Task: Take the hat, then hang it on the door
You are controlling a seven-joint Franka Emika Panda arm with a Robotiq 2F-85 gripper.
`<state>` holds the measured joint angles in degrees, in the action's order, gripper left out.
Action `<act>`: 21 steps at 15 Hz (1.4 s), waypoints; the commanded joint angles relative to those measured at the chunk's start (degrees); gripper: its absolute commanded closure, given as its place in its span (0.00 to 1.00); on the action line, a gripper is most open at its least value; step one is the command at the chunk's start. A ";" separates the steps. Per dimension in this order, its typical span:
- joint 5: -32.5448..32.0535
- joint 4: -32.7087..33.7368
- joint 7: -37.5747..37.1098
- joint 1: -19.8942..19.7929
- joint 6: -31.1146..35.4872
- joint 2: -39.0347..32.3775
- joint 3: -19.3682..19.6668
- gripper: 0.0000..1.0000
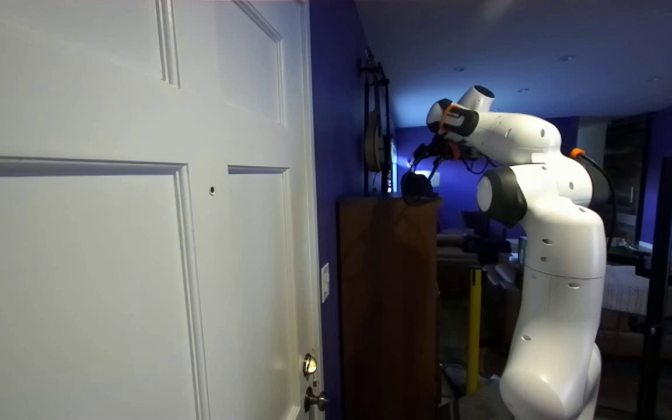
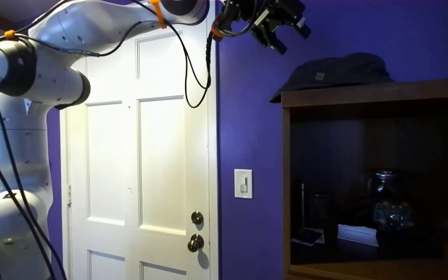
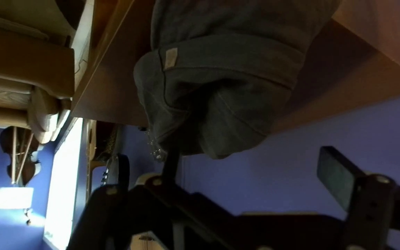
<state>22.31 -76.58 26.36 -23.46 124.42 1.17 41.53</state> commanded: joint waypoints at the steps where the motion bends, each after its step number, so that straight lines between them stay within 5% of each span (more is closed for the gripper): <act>1: 7.62 4.89 6.34 -3.07 -3.38 -5.13 0.80 0.00; 6: 13.91 11.81 8.57 -9.88 -5.69 -12.21 -1.63 0.00; 14: 24.65 23.35 3.82 -14.89 -6.52 -22.87 -1.69 0.00; 19: 25.85 28.34 0.50 -16.87 -8.21 -26.73 -2.16 0.00; 20: 25.74 29.15 0.23 -17.23 -8.67 -27.38 -2.26 0.02; 21: 25.53 29.96 -0.27 -17.50 -9.04 -27.96 -2.26 0.15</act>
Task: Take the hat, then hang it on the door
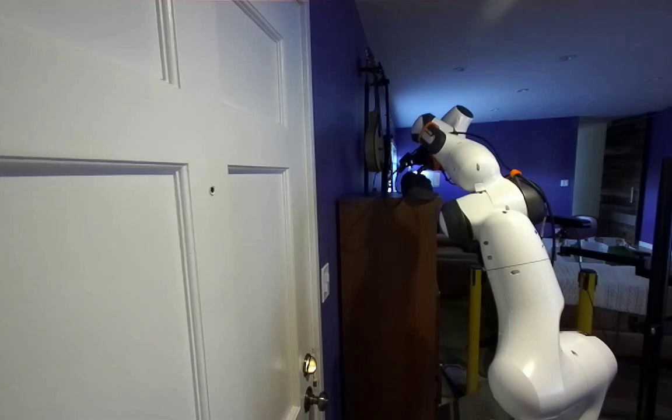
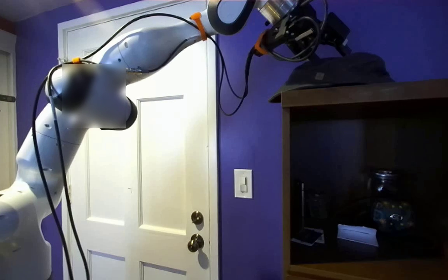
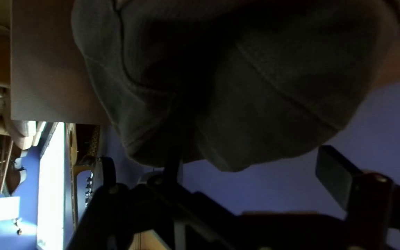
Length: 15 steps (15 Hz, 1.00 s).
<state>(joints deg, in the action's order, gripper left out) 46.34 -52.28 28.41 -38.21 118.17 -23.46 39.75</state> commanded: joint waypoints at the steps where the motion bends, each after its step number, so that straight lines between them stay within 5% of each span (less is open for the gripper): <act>1: 1.65 6.25 -2.35 -3.17 -3.44 -3.81 -0.66 0.27; 2: -3.35 5.75 -3.19 -7.06 -2.36 -2.19 -8.34 0.31; 6: -6.21 8.60 -3.15 -13.67 -6.11 -2.05 -18.48 0.61; 7: -3.02 8.59 -1.76 -11.59 -8.01 -2.31 -14.36 0.67; 11: -3.00 9.44 -2.00 -13.22 -16.02 -0.88 -15.39 0.95; 15: -2.84 9.90 -1.51 -13.64 -22.79 -0.16 -15.45 1.00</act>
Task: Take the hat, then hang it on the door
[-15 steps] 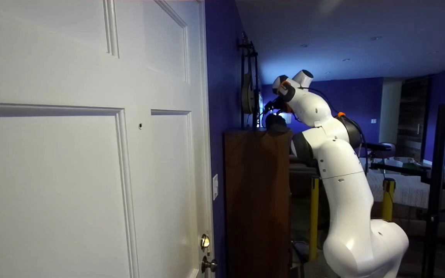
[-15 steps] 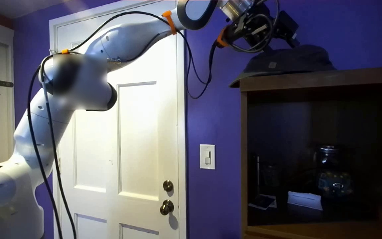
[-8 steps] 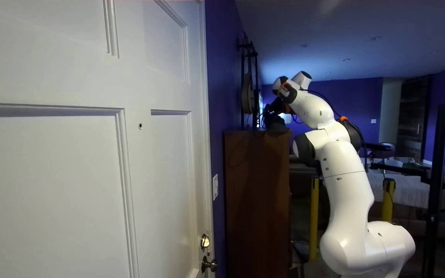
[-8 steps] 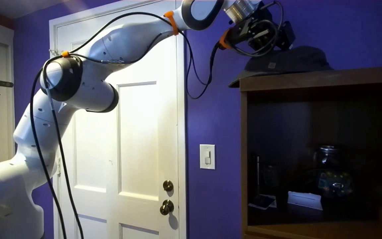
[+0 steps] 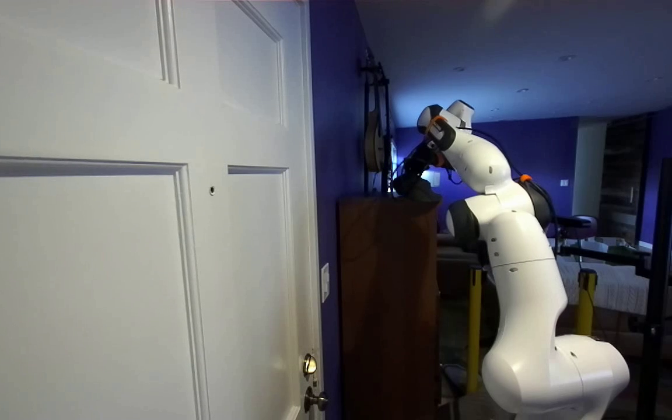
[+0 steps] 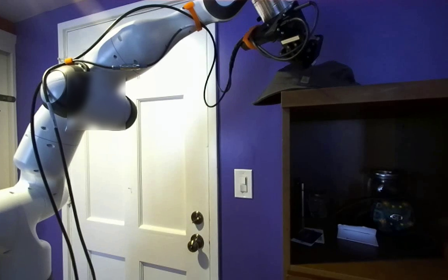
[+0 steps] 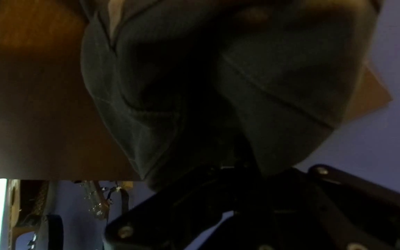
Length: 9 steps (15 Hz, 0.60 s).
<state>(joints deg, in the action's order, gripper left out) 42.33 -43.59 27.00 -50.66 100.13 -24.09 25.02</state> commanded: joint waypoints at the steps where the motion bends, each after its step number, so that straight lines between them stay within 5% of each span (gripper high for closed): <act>1: 1.25 1.11 0.89 -1.28 -7.01 0.87 -0.93 0.99; 9: -1.97 -1.54 3.51 2.69 -16.64 4.77 -0.57 0.99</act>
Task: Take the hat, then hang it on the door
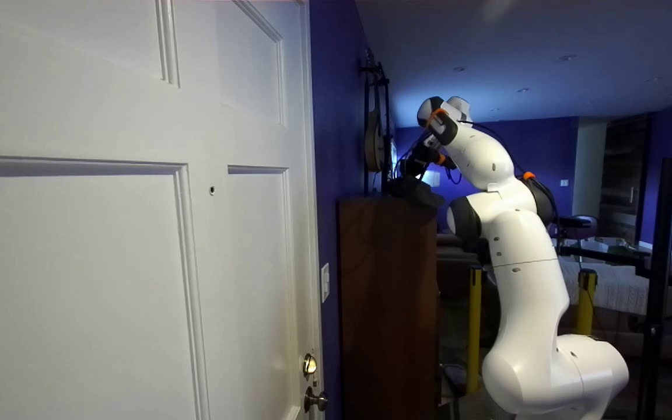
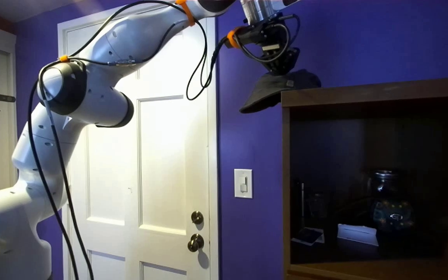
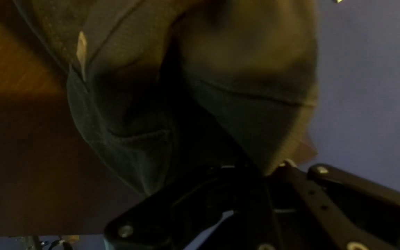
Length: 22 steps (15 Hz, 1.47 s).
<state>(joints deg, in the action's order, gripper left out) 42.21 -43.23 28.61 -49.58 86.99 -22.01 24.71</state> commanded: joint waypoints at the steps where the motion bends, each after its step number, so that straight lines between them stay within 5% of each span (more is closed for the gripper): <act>1: -2.52 -2.13 2.58 2.39 -4.27 3.20 -0.17 0.99; 10: -13.14 -8.15 7.22 14.12 -5.23 8.79 -0.45 0.99; 22: -25.36 -35.90 5.03 30.70 -0.96 22.78 -2.85 0.99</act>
<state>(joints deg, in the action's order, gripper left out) 20.77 -68.05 34.79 -21.76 82.79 -6.33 23.27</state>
